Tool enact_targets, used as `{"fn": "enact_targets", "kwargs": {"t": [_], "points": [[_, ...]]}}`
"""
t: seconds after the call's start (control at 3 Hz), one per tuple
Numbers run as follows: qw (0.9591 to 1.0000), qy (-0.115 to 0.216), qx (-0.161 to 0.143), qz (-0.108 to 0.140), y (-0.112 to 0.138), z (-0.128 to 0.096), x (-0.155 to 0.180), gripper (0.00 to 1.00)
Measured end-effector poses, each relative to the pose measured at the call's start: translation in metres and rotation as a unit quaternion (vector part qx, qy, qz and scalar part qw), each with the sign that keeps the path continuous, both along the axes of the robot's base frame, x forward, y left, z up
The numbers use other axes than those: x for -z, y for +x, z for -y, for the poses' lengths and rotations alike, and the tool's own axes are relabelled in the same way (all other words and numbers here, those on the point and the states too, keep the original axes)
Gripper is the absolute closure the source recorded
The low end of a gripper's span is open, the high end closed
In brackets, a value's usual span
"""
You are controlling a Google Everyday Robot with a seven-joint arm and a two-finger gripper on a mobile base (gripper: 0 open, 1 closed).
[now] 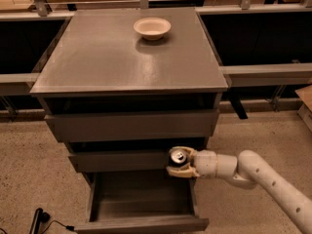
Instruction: Place pepsi can into bottom drawer
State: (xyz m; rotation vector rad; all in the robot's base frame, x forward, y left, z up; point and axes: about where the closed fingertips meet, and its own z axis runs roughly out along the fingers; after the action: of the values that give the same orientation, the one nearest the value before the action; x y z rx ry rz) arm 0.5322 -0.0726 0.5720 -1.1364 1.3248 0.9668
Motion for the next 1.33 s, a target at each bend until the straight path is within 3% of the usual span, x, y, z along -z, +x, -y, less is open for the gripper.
{"fn": "enact_targets", "kwargs": {"t": [0.33,0.67,1.0,1.33], "points": [[0.9996,0.024,-0.003,-0.017,-0.009,-0.011,0.032,1.00],[0.9996,0.024,-0.003,-0.017,-0.009,-0.011,0.032,1.00],[0.9972,0.016,0.015,-0.071,0.008,-0.004,0.118,1.00],[0.9938,0.023,0.005,-0.109,0.013,0.002,0.192,1.00]]}}
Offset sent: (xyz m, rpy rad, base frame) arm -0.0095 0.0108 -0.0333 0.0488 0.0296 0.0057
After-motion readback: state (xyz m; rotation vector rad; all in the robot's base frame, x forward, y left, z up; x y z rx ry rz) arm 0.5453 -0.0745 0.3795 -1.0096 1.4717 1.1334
